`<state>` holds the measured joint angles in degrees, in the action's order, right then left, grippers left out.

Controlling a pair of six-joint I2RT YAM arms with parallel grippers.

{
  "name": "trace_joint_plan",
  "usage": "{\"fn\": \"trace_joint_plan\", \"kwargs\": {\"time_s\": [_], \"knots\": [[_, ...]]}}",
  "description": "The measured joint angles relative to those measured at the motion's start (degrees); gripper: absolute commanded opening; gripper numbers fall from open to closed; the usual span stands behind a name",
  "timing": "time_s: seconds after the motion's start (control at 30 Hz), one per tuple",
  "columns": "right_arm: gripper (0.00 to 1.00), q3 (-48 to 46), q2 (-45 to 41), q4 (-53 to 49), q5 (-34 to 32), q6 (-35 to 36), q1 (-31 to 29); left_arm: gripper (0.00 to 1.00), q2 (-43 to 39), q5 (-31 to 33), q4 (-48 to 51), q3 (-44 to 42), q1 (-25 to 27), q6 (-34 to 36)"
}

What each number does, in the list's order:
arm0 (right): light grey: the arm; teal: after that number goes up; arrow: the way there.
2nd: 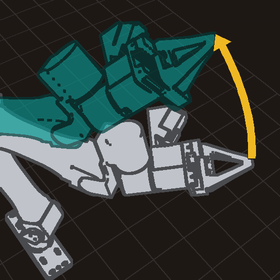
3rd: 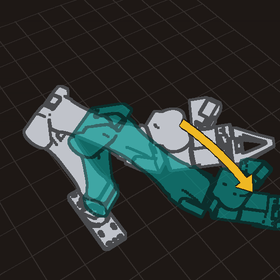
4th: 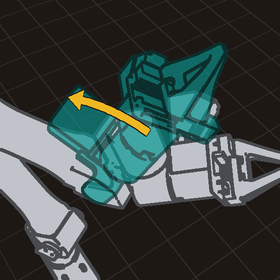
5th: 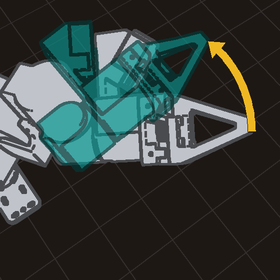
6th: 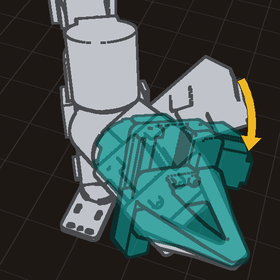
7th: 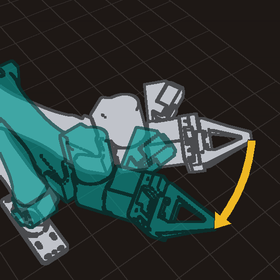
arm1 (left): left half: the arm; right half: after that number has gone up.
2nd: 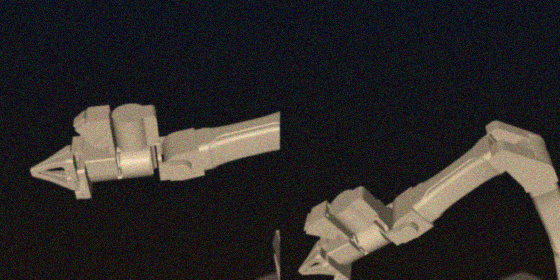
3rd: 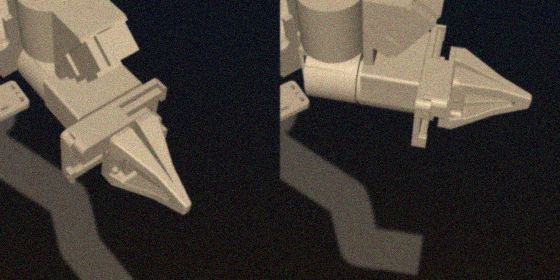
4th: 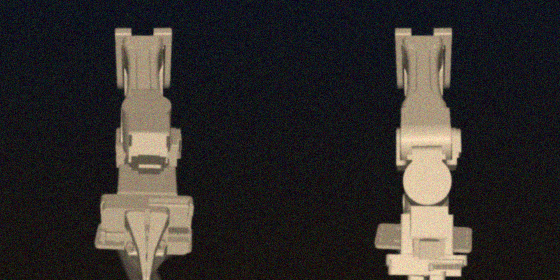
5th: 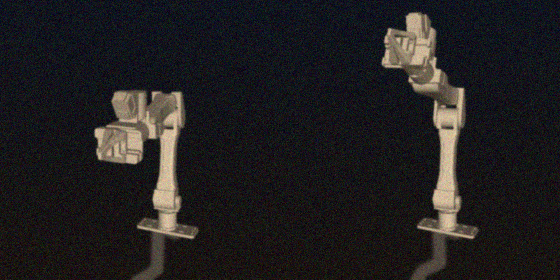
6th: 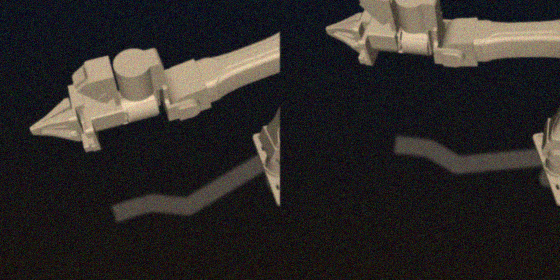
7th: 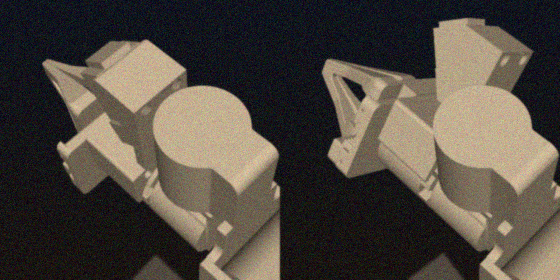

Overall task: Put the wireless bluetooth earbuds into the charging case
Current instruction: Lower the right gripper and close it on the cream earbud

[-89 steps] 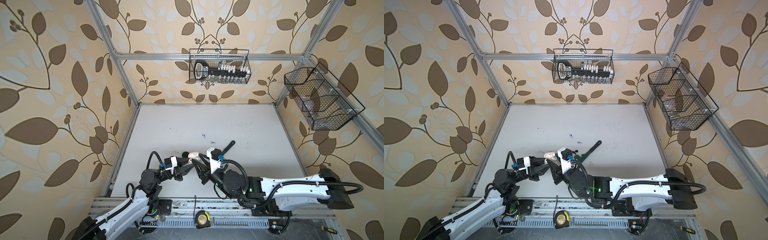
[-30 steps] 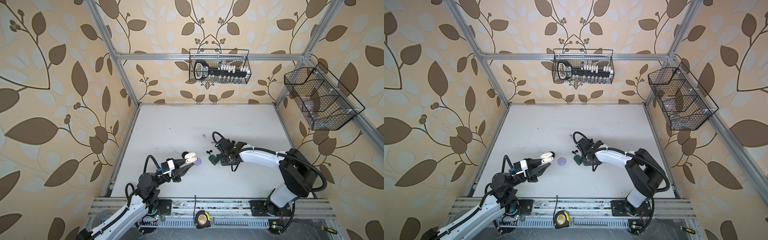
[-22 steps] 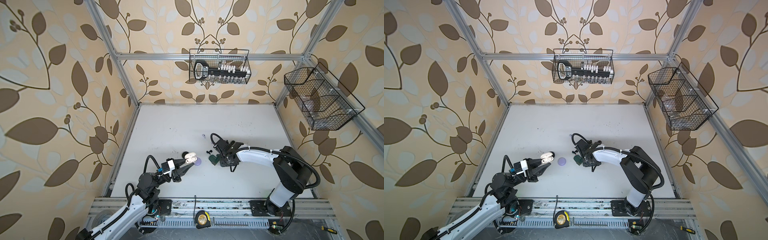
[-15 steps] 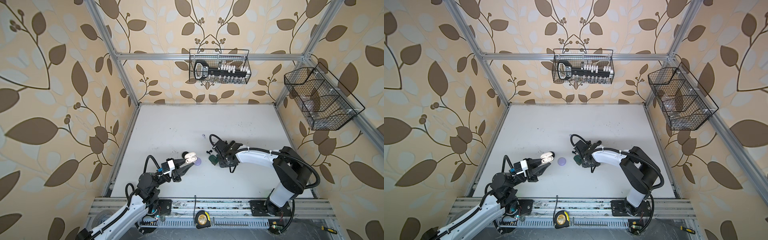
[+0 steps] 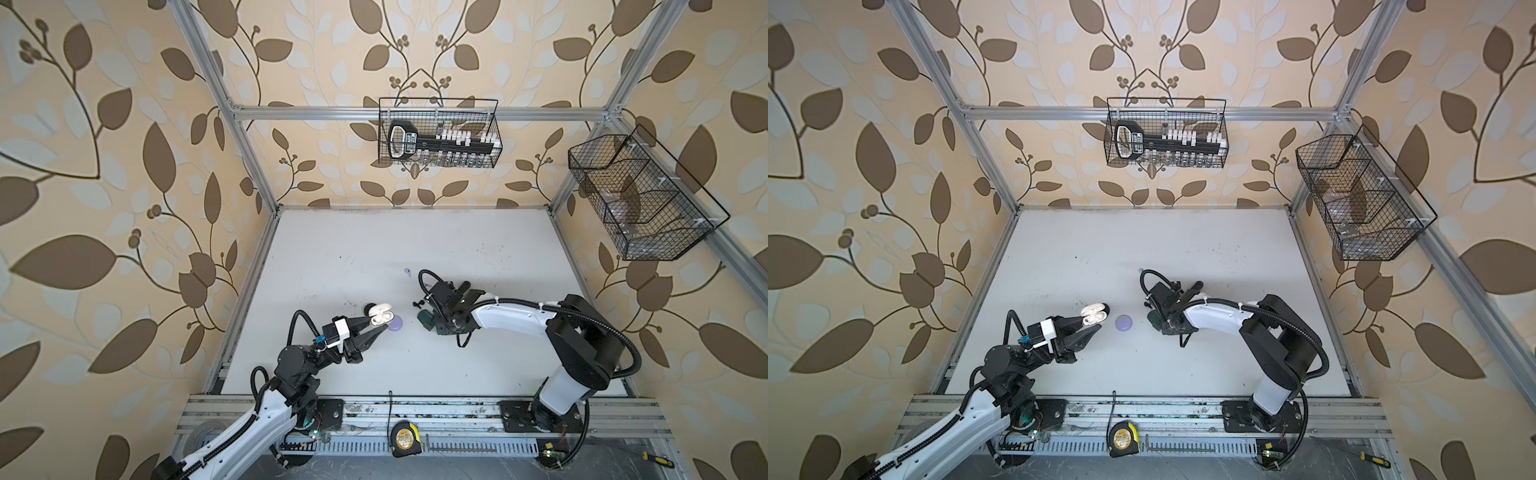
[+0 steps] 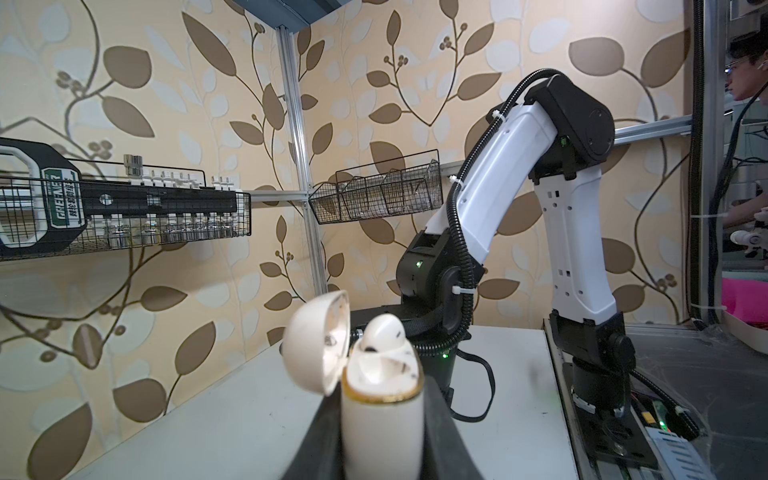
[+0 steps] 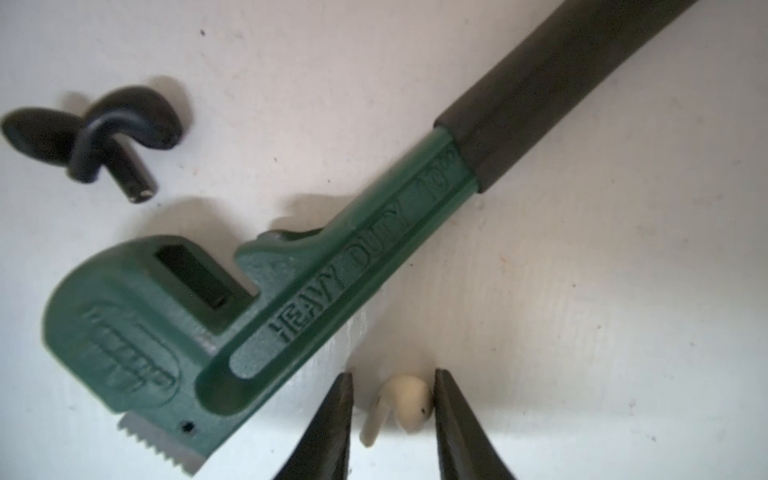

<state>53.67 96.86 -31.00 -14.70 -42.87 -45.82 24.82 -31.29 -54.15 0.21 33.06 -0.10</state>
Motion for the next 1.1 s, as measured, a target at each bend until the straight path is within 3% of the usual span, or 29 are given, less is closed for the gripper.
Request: {"fn": "trace_joint_plan", "kwargs": {"time_s": [0.4,1.1], "knots": [[0.38,-1.42,-0.83,1.22,-1.57,-0.66,-0.94,0.00,0.00,0.00,0.00,0.00,0.00,0.00],[0.25,-6.71,-4.31,7.61,-1.11,-2.51,-0.61,0.00,0.07,-0.02,-0.02,0.00,0.00,0.00]]}}
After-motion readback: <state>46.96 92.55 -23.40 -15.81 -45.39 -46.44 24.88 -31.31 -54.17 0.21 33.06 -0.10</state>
